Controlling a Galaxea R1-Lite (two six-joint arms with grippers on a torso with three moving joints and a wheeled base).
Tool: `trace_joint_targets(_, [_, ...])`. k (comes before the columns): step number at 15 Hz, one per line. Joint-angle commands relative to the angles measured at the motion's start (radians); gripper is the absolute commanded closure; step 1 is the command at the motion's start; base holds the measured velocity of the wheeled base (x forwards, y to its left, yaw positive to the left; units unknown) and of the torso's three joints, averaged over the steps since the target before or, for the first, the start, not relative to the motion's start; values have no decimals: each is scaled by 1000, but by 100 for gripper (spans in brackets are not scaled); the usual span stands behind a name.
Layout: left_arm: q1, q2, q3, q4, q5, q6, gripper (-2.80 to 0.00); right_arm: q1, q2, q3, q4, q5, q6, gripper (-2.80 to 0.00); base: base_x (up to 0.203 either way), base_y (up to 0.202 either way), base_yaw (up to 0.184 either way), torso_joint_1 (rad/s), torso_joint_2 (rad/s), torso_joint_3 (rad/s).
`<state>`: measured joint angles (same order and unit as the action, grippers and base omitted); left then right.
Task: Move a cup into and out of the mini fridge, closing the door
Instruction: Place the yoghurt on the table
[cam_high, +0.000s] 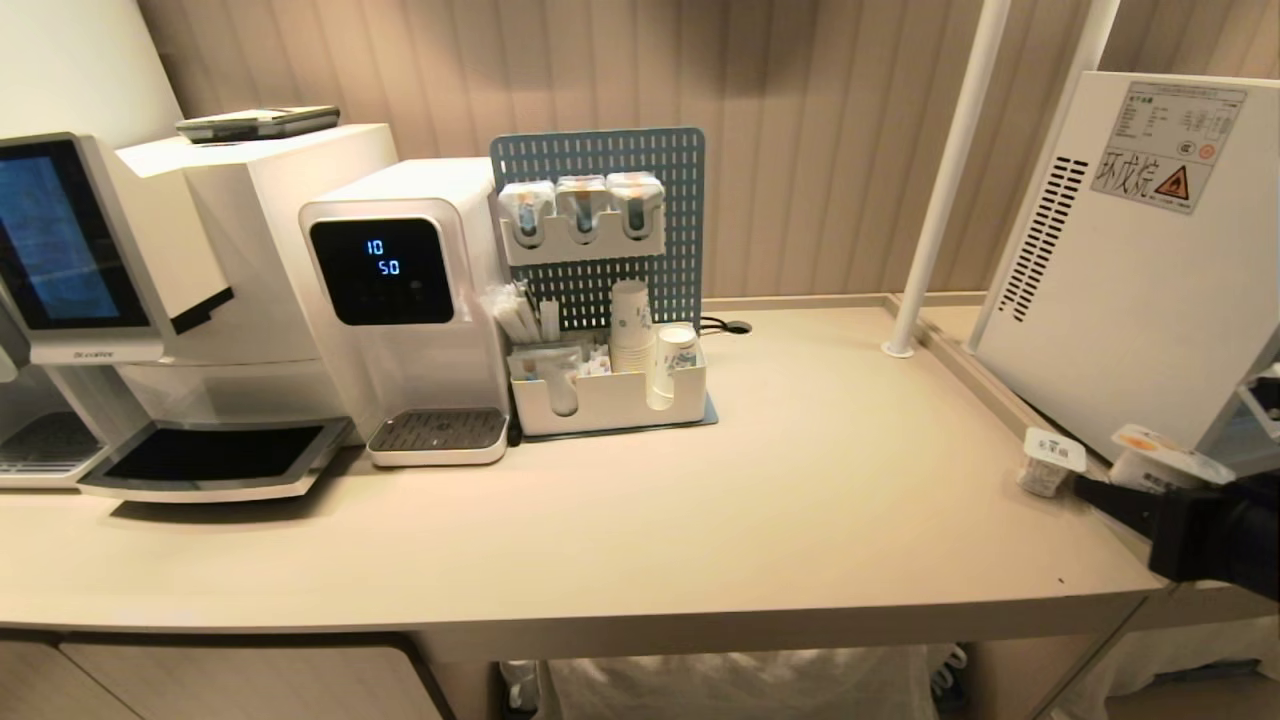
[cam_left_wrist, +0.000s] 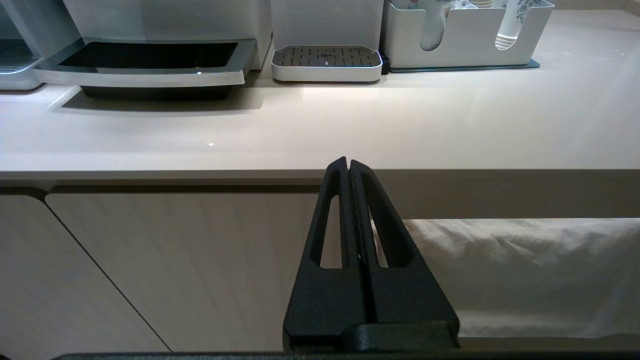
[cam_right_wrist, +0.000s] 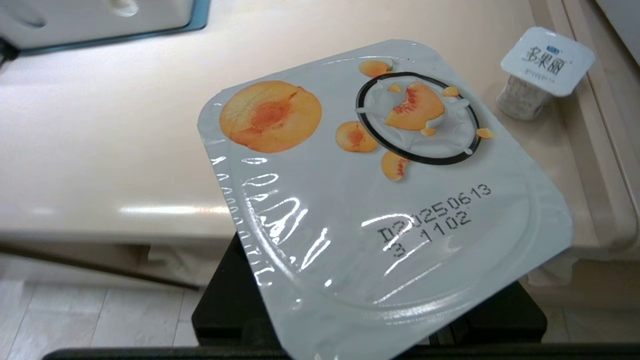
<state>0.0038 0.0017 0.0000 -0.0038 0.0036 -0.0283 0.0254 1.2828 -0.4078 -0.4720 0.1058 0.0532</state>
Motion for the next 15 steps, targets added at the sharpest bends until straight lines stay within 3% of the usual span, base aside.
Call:
trace_joint_targets(1, [1,0,2,-1,-1,-1,0,5,351,9,-319,-47,8,0,0,0,0,0,0,0])
trace_joint_targets(3, [1,0,2,-1,-1,-1,0,28,568,2,-567,-128,13,0,0,0,0,0,0,0])
trace_joint_targets(5, [1,0,2,-1,-1,-1,0,62,714,-66,-714,-206,15,0,0,0,0,0,0,0])
trace_joint_targets(12, [1,0,2,-1,1,-1,0,98,961,-449,-702,-388,21,0,0,0,0,0,0,0])
trace_joint_targets(15, [1,0,2,-1,-1,-1,0,100,1066,-575,-668,-413,3,0,0,0,0,0,0,0])
